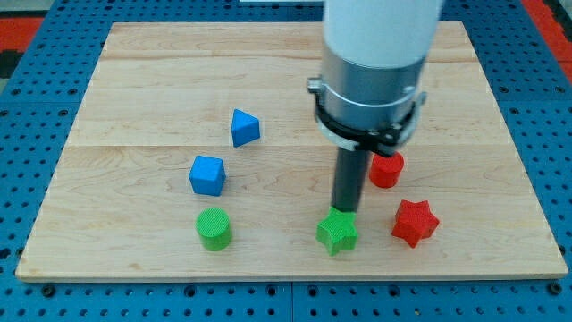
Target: Slide green star into green circle
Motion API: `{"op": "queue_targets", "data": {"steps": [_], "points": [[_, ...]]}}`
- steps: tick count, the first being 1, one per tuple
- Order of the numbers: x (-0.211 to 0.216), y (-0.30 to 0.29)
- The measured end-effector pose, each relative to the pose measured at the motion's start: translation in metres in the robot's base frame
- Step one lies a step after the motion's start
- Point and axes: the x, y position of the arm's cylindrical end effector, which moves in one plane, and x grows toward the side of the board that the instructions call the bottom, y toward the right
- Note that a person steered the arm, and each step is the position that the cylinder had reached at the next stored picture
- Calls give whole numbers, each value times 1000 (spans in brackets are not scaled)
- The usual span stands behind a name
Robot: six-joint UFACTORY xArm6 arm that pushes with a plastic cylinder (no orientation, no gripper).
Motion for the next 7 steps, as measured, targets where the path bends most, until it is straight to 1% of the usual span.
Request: {"op": "queue_targets", "data": {"steps": [1,2,3,4,5,7], "points": [[18,2],[38,-19],[39,-13],[53,37],[75,43],[74,36]]}}
